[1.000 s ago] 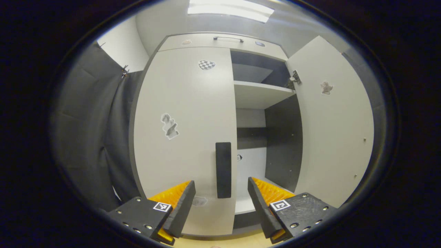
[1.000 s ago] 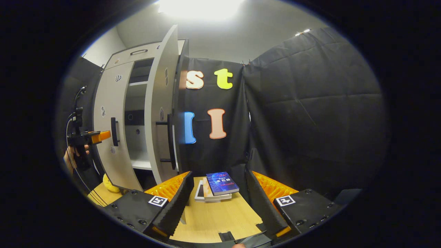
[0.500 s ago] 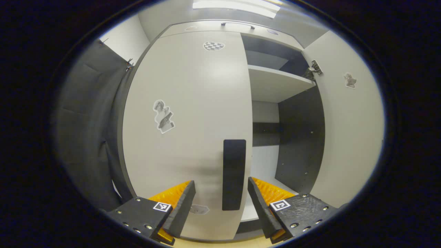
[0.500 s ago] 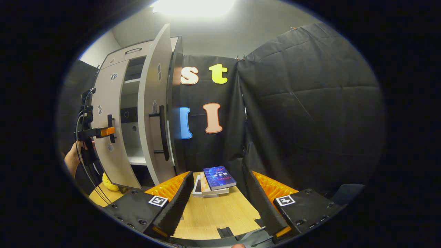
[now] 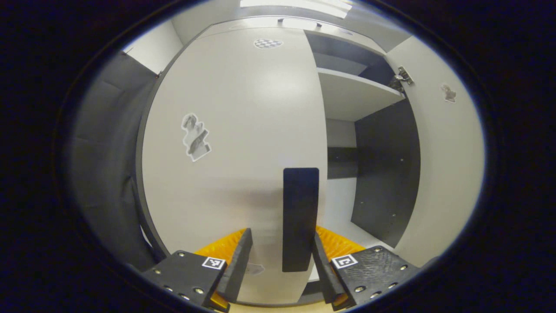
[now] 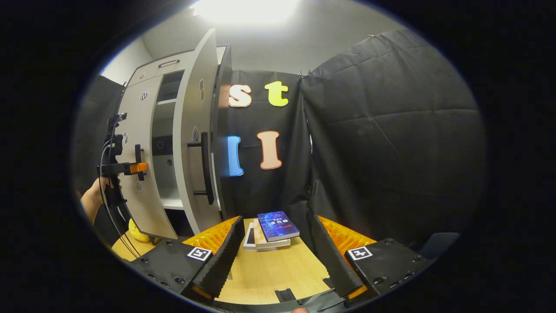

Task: Open the right door of the double-door shoe cabinet with the right hand, and open the left door with the left hand.

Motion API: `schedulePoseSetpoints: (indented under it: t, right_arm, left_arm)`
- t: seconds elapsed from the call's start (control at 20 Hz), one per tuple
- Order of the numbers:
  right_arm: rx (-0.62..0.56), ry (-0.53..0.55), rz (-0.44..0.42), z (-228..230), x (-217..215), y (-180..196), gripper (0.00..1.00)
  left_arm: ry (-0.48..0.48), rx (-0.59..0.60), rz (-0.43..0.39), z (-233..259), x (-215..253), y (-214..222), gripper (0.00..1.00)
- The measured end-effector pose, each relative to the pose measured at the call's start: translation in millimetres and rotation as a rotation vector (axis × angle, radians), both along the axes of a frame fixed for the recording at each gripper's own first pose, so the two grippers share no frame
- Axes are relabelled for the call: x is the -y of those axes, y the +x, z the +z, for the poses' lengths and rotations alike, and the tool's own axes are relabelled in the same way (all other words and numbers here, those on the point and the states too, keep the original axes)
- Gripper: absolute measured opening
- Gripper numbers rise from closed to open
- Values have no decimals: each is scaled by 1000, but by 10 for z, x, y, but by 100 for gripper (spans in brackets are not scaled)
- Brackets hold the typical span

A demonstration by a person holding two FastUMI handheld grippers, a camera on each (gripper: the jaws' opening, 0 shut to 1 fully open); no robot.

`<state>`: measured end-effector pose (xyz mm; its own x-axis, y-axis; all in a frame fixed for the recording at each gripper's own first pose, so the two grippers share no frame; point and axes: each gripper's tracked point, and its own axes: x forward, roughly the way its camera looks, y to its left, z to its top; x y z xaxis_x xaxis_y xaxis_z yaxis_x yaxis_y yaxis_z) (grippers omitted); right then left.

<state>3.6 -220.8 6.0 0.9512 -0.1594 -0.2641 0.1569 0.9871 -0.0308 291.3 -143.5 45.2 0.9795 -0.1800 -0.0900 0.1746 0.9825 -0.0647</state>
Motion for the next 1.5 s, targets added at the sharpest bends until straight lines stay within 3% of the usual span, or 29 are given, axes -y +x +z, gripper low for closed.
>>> schedulePoseSetpoints:
  t: [0.05,0.15,0.25,0.65,1.15,1.25,1.35,1.4,1.5]
  right_arm:
    - [1,0,-1,0,7,-1,98]
    - [9,5,1,22,-15,-1,98]
    - [13,4,5,28,-15,-15,98]
    - [24,-8,44,85,-112,-20,95]
    - [35,-3,167,119,-632,61,100]
    - [42,-11,196,136,-776,80,95]
    - [43,-11,225,134,-928,113,95]
    - [44,-10,237,140,-997,122,100]
    - [45,-7,259,147,-1143,159,95]
  left_arm:
    - [-9,4,-32,19,90,-30,62]
    - [9,5,-25,-14,125,-19,26]
    - [-5,-6,-38,-36,109,-41,30]
    - [-9,-22,-74,20,21,-325,10]
    - [-28,-31,-77,77,-391,-944,10]
    - [-30,-32,-80,91,-479,-1066,11]
    - [-35,-28,-78,115,-564,-1118,11]
    - [-40,-26,-77,99,-644,-1165,11]
    - [-53,-27,-73,76,-807,-1259,11]
